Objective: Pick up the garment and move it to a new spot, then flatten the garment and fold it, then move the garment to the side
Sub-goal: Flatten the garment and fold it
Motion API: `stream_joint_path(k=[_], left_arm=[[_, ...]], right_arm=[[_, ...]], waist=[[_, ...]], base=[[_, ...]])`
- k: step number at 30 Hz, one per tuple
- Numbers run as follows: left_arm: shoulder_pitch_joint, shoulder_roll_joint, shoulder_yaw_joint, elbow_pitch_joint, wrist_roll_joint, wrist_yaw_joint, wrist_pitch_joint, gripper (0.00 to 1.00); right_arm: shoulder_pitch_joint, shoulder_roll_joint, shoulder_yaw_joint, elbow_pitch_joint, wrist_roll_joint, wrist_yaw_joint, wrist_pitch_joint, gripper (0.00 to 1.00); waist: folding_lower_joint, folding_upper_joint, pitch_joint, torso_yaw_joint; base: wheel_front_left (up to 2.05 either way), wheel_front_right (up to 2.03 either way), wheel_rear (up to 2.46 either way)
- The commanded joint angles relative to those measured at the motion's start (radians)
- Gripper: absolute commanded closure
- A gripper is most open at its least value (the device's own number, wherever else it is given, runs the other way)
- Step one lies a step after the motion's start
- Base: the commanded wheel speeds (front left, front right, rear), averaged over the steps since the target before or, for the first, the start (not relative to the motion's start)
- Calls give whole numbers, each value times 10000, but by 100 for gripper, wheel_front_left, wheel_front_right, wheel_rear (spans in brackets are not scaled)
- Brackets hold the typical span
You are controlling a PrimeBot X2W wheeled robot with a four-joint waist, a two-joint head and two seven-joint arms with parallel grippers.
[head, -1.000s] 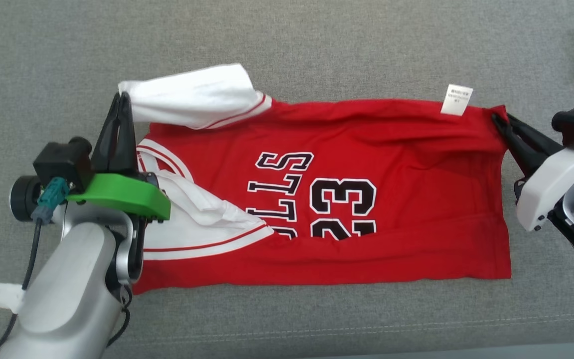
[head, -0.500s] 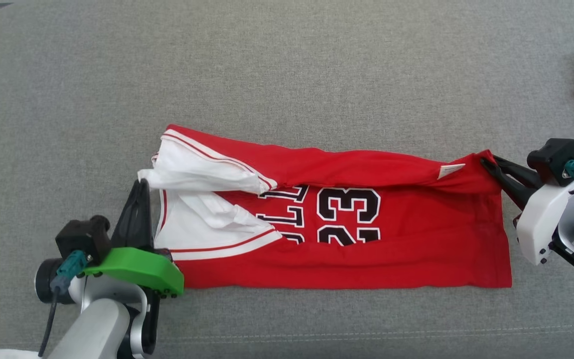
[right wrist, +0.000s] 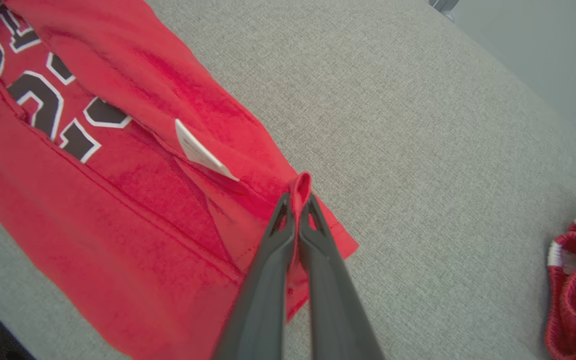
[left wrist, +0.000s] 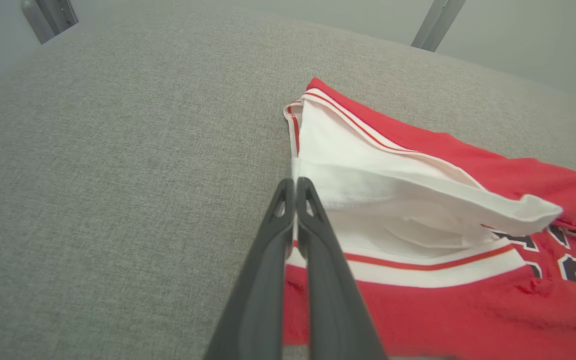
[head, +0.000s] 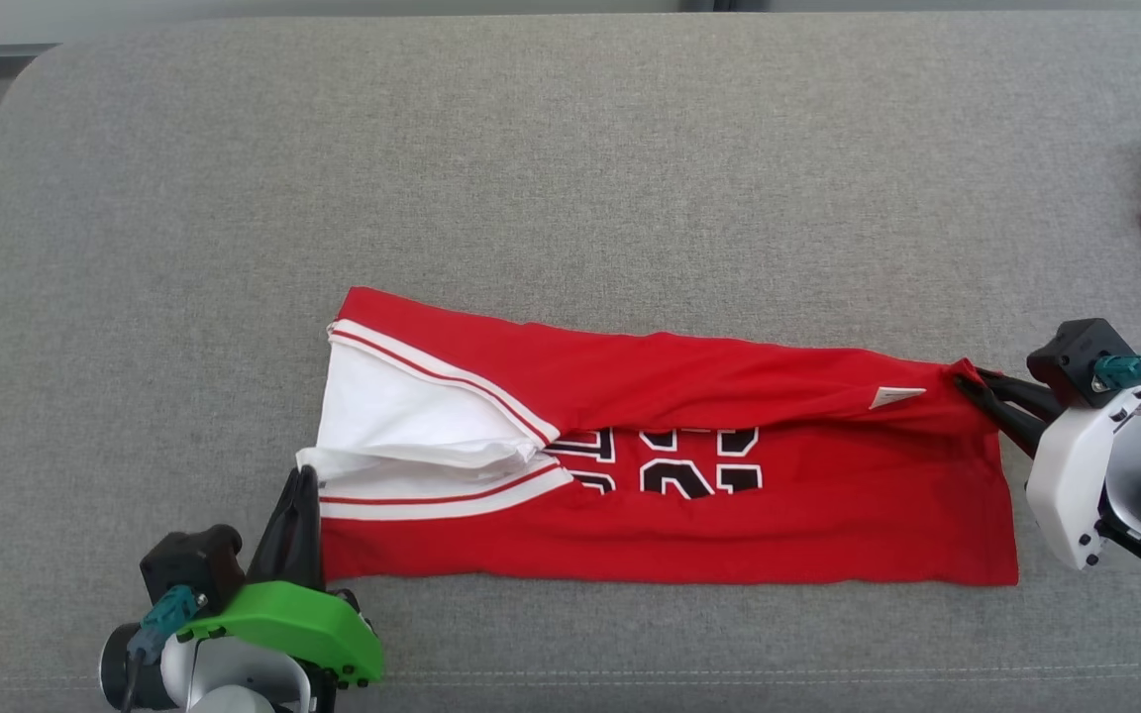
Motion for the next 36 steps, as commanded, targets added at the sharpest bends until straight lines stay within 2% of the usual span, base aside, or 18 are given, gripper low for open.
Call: stream_joint_path(k=[1,4,5,6,7,8,9,10,11,16,19,23,26,32,33,36], left_arm=[[215,85,-5,-7,-26,67,7,100],[399,38,-133,24,-77,4,110,100],[435,-1,-188,16,-73,24,152,100],[493,-44,-248,34,-89,66,205,100],[536,-58,-274,59,-108,92,223,100],[546,-33,-308,110,-55,126,230,69],[567,-16,-368,177,6,154,284,45],[594,-21,-402,226,36,178,271,7],[611,21,-417,311,102,217,258,0],[738,177,-342,584,45,318,263,0],[829,315,-189,595,80,436,127,0],[847,462,-92,426,334,487,-185,0],[793,523,48,220,528,387,-410,0],[902,347,402,-126,970,-96,-612,0],[902,347,402,-126,970,-96,-612,0],[965,131,803,-416,1394,-414,-607,0]], right_arm=[[-73,-88,108,67,167,-14,-7,100],[-115,-172,292,215,299,-14,22,100],[-146,-180,317,272,326,-14,8,78],[-134,-171,368,332,411,-14,46,23],[-137,-152,343,427,477,-14,85,0],[-163,-124,364,464,480,-14,78,0],[-161,-98,389,518,513,-14,72,0],[-135,-85,419,554,565,-14,77,0],[-111,-82,396,586,633,-14,41,0],[162,-227,270,560,1050,-14,99,0],[312,-278,-162,662,1155,-14,-144,0],[766,110,-1072,1044,1103,-14,-534,0],[1262,818,-2311,1646,1086,-14,-947,0],[2403,2874,-4869,2464,782,-14,-1912,0],[2403,2874,-4869,2464,782,-14,-1912,0],[2942,3899,-5899,2549,449,-12,-2360,0]], waist=[[0,0,-65,4],[0,0,-135,-15],[0,0,-155,-27],[0,0,-179,-35],[0,0,-199,-47],[0,0,-214,-57],[0,0,-232,-62],[0,0,-255,-62],[0,0,-279,-61],[0,0,-476,-24],[0,0,-642,25],[0,0,-927,127],[0,0,-1163,244],[0,0,-1637,488],[0,0,-1637,488],[0,0,-1820,593]], base=[[0,0,0],[0,0,0],[0,0,0],[0,0,0],[0,0,0],[0,0,0],[0,0,0],[0,0,0],[0,0,0],[0,0,0],[0,0,0],[0,0,0],[0,0,0],[0,0,0],[0,0,0],[0,0,0]])
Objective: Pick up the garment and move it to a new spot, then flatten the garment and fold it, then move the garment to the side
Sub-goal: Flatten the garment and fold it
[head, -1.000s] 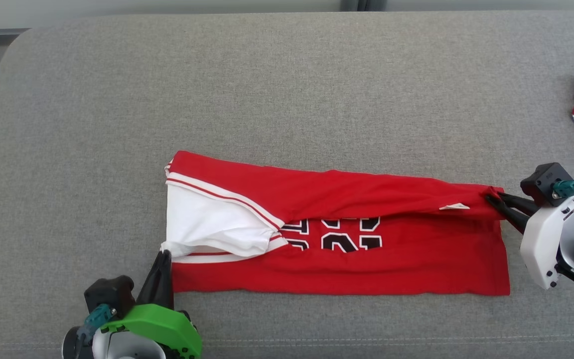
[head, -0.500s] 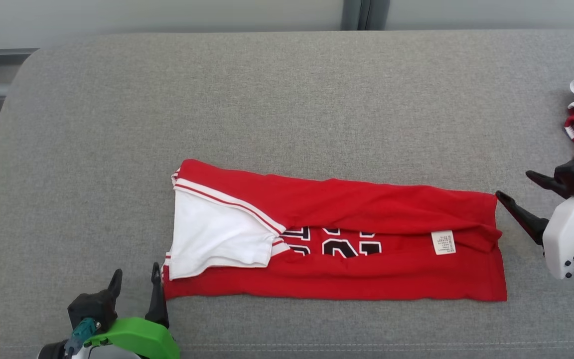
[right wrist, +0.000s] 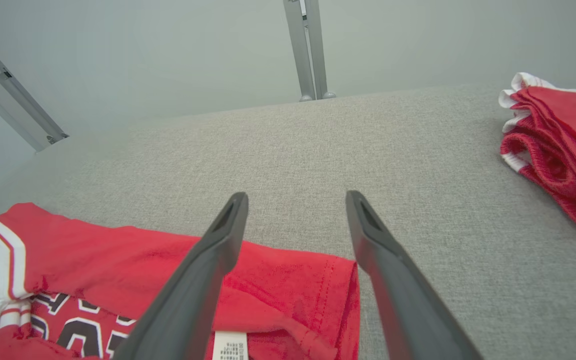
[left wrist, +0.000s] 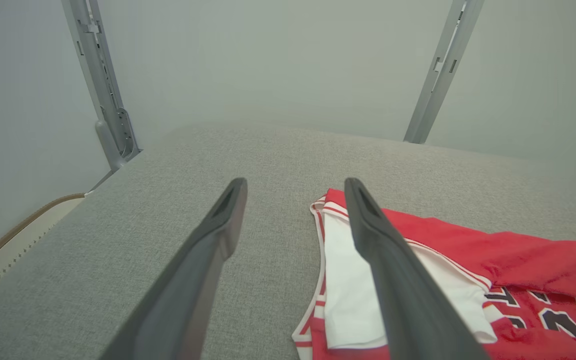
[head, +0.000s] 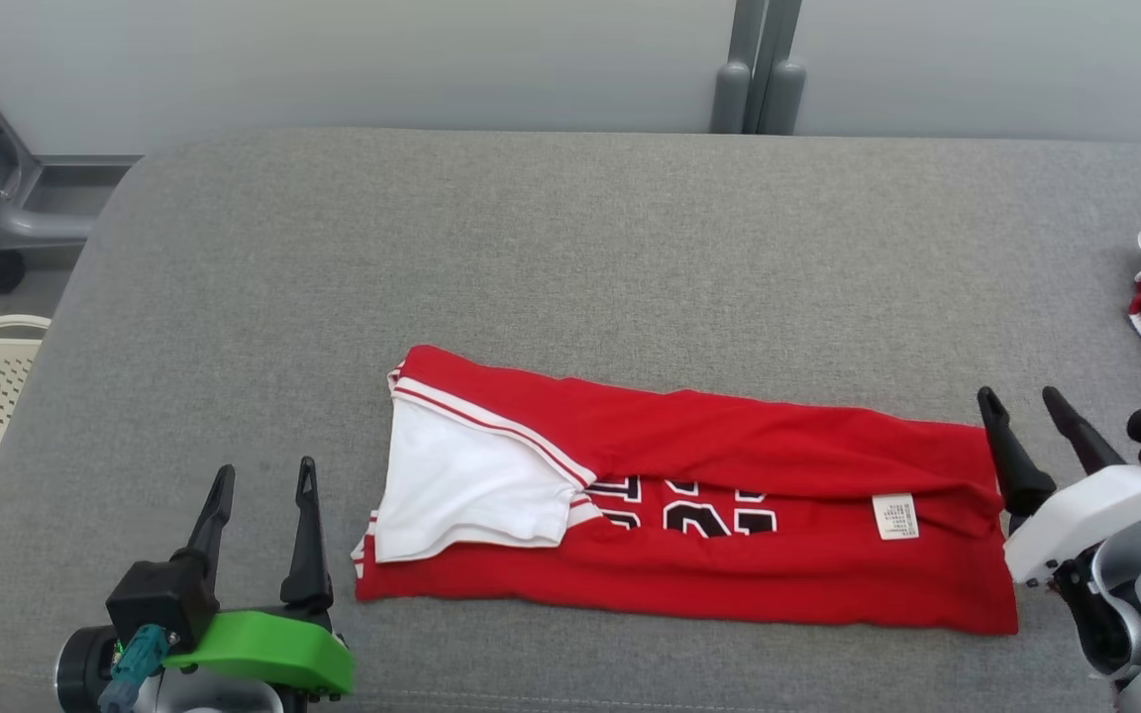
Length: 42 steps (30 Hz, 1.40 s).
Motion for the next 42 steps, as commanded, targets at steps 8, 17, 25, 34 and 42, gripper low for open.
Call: stream_joint_path(k=[8,17,25,34,42], left_arm=[[628,-896,1342,-328,1261,-1170,-40,0],[976,-1544,2439,311,1920,-2350,-41,0],[1076,-1747,2828,1183,2516,-2891,-42,0],[868,-1944,2793,1688,3091,-3227,-42,0],[711,-2093,2949,1719,3271,-3347,-42,0]], right_arm=[[1308,2268,-1810,-521,-1427,-10,-392,0],[2178,3423,-2421,-1309,-2828,-10,-145,0],[2557,3683,-2591,-1659,-3518,-10,138,0],[2736,3827,-2943,-2011,-3983,-10,165,0],[2632,3892,-2913,-2142,-4025,-10,271,0]], waist=[[0,0,-638,275],[0,0,-899,242],[0,0,-824,91],[0,0,-622,-162],[0,0,-509,-234]], base=[[0,0,0],[0,0,0],[0,0,0],[0,0,0],[0,0,0]])
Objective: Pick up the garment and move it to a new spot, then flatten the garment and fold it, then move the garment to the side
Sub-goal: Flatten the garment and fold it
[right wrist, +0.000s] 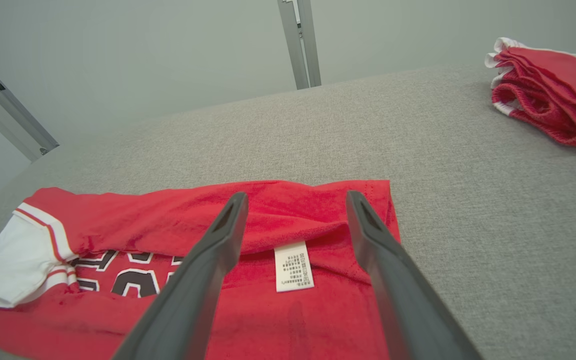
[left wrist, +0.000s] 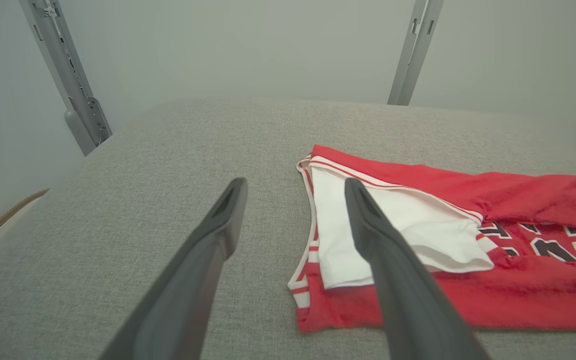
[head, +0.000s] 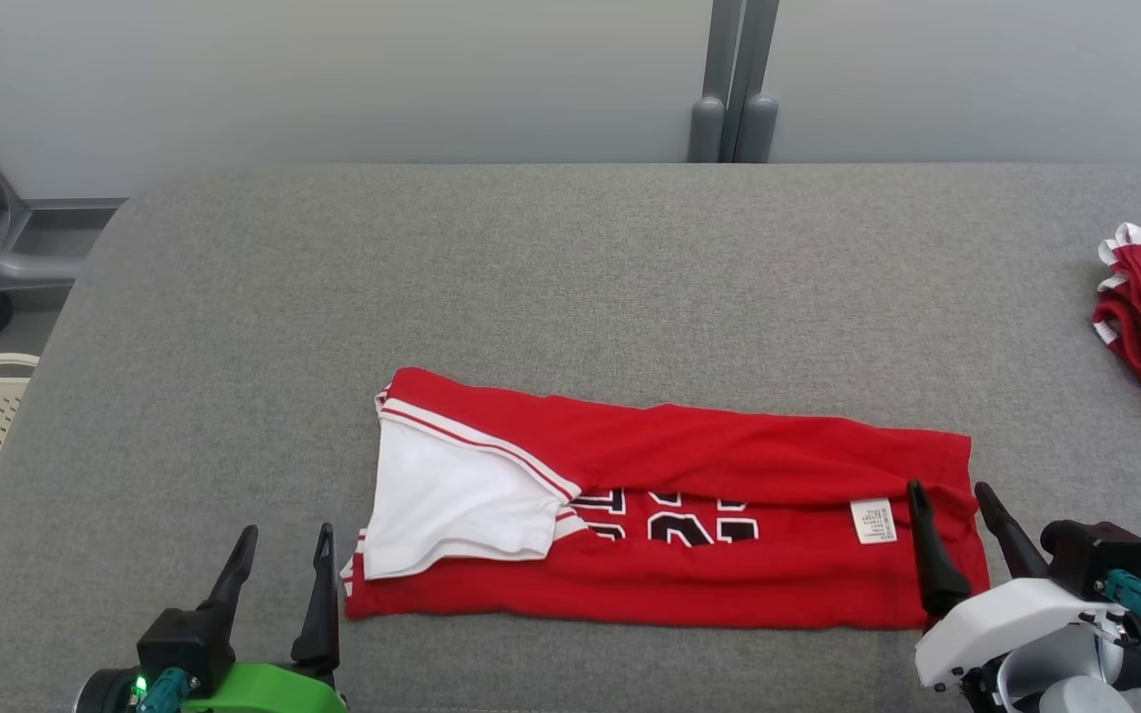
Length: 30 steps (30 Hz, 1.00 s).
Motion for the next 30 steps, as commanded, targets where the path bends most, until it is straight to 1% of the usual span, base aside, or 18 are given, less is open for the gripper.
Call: stream_joint_path(k=[1,6,9,11,16,20,26,30], left_arm=[[-176,-6,82,32,80,-71,-31,0],[-189,-87,203,82,143,-160,-31,0],[-152,-153,231,119,173,-190,-31,0],[-144,-184,246,125,198,-242,-31,0],[-251,-232,290,124,239,-294,-31,0],[-357,-278,306,139,302,-352,-31,0],[-528,-318,363,230,325,-427,-31,0],[-610,-366,410,234,395,-477,-31,0]], right_arm=[[-27,-3,5,-45,-73,-10,37,0],[-41,19,-106,-42,-103,-10,101,0],[-37,28,-465,18,-154,-10,317,0],[-101,40,-820,105,-229,-10,638,0],[-410,66,-1614,340,-563,-7,1955,0],[-749,82,-2029,522,-733,-7,2741,0],[-1158,97,-2326,891,-689,-7,3496,0],[-1381,103,-2172,1256,-277,-7,3705,0]], waist=[[0,-1,12,4],[0,-1,29,21],[0,-1,55,10],[0,-1,112,-10],[0,-1,319,-65],[0,-1,486,-42],[0,-1,733,74],[0,-1,865,178]], base=[[0,0,0],[0,0,0],[0,0,0],[0,0,0],[0,0,0],[0,0,0],[0,0,0],[0,0,0]])
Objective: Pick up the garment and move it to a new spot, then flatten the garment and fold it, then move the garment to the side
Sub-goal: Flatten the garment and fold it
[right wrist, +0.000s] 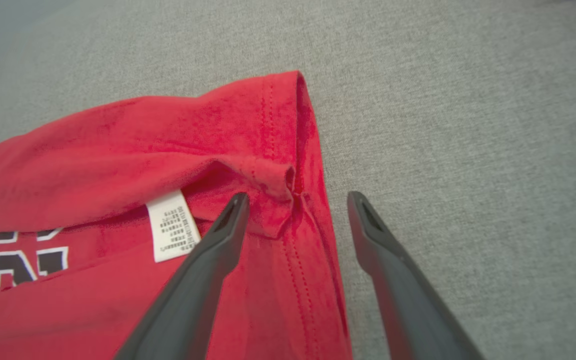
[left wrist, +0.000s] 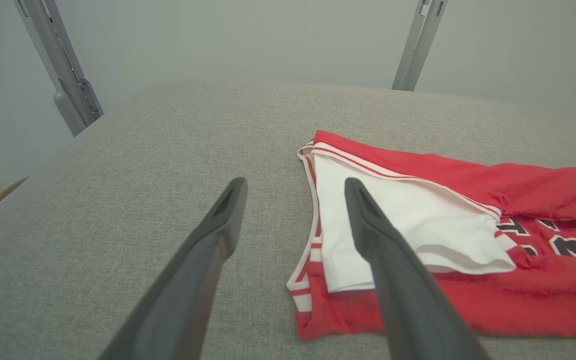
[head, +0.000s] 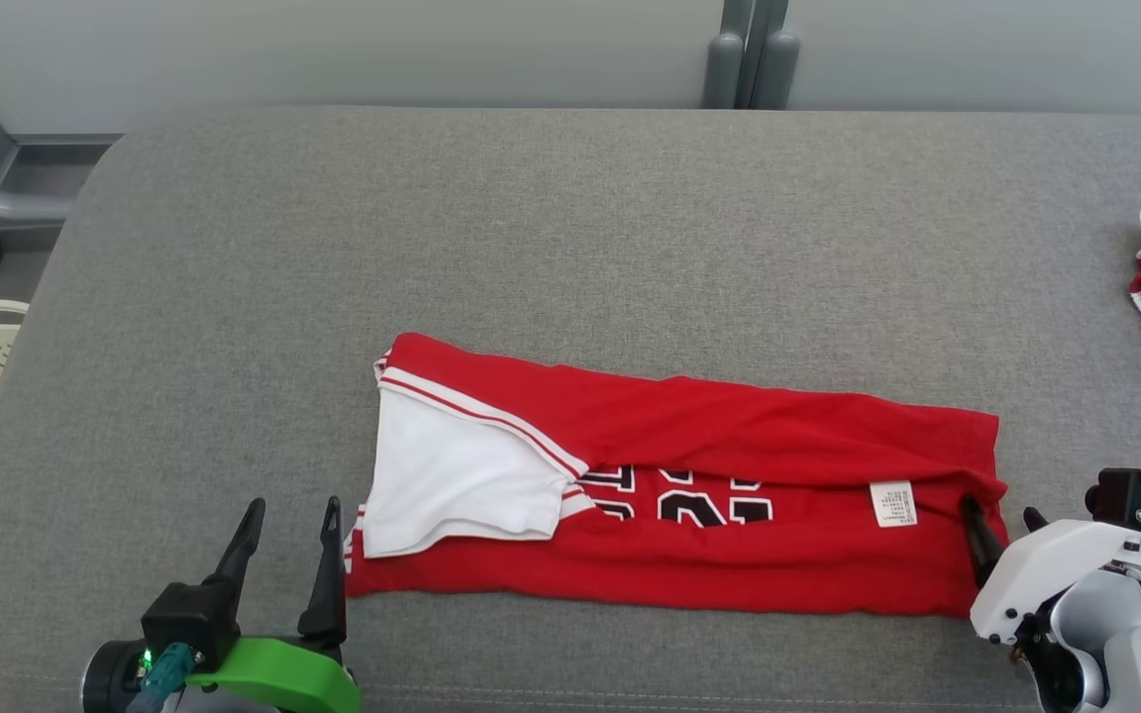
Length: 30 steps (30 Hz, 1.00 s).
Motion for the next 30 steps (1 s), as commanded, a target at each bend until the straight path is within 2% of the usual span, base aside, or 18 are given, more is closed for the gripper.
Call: stream_joint_path(k=[1,13,19,20,21,24,30], left_arm=[[-165,-27,53,11,85,-66,-31,0],[-261,-149,127,95,178,-164,-31,0],[-289,-192,133,161,179,-240,-31,0],[-286,-202,135,170,170,-253,-31,0],[-278,-217,137,197,143,-255,-31,0],[-244,-211,151,253,108,-285,-31,0],[-167,-185,166,341,133,-322,-31,0]], right_arm=[[-143,-16,5,129,66,-5,32,0],[-612,-9,-144,925,-209,-3,678,0],[-846,-7,-587,1223,-570,-11,1512,2],[-896,-7,-617,1219,-593,-11,1646,18],[-977,-3,-661,1164,-714,-9,1860,52],[-1074,-6,-801,1076,-927,-11,2131,100],[-1280,-52,-1294,825,-1326,-14,2392,100]], waist=[[0,0,94,91],[0,0,277,307],[0,0,261,406],[0,0,259,412],[0,0,252,415],[0,0,230,402],[0,0,150,370]], base=[[0,0,0],[0,0,0],[0,0,0],[0,0,0],[0,0,0],[0,0,0],[0,0,0]])
